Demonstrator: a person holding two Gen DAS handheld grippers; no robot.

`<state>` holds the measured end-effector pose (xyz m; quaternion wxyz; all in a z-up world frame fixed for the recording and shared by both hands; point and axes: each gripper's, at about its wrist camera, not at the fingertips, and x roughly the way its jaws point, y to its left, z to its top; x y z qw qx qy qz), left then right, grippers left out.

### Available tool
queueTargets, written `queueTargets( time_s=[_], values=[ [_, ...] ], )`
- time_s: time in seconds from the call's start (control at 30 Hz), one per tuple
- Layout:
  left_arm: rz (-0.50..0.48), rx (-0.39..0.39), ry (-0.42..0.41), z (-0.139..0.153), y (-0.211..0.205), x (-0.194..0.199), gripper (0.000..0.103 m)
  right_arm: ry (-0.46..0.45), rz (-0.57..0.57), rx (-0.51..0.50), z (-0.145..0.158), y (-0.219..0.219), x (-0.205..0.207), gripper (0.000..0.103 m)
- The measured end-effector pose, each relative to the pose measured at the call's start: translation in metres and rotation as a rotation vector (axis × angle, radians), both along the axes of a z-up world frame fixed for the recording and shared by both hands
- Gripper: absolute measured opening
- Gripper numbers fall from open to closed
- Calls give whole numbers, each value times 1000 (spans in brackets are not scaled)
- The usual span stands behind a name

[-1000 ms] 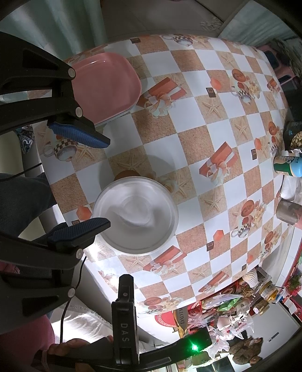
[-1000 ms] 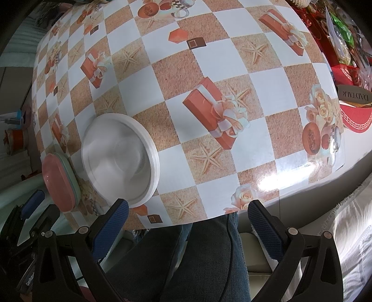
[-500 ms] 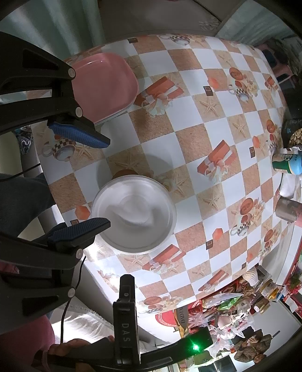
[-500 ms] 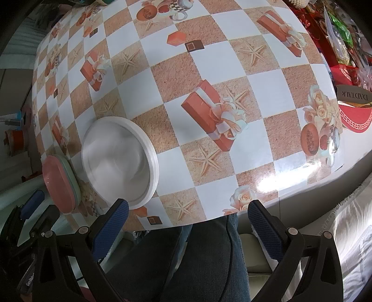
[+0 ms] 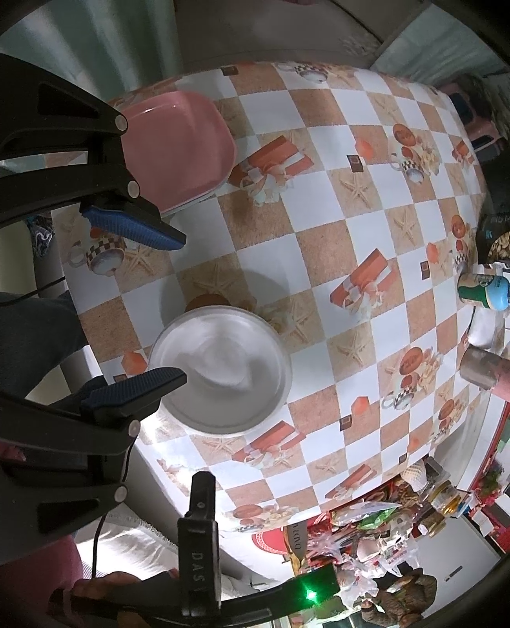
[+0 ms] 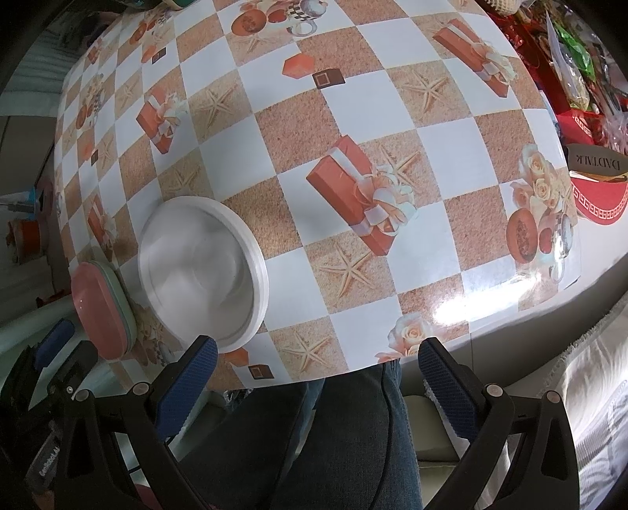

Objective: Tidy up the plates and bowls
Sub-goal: 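Close both grippers on the rim of the plate and bowl stack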

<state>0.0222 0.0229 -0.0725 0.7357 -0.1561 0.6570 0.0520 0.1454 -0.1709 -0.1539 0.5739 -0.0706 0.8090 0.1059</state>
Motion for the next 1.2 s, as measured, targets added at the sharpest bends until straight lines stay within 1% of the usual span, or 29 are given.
queueTargets(
  time_s=[0.23, 0.5, 0.67, 0.93, 1.1, 1.2],
  values=[
    [1, 15, 34, -13, -2, 0, 66, 34, 10, -10, -13, 0, -8, 103],
    [5, 68, 88, -36, -9, 18, 66, 10, 75, -18, -26, 16, -5, 103],
    [-1, 89, 124, -53, -15, 26, 66, 10, 108, -30, -42, 25, -2, 103],
    [40, 86, 175, -82, -20, 35, 66, 12, 144, -53, -69, 29, 4, 103],
    [85, 62, 198, -96, -18, 36, 66, 11, 122, -62, -72, 16, 14, 103],
    [90, 60, 208, -102, -18, 37, 66, 19, 124, -49, -74, 13, 18, 103]
  ],
)
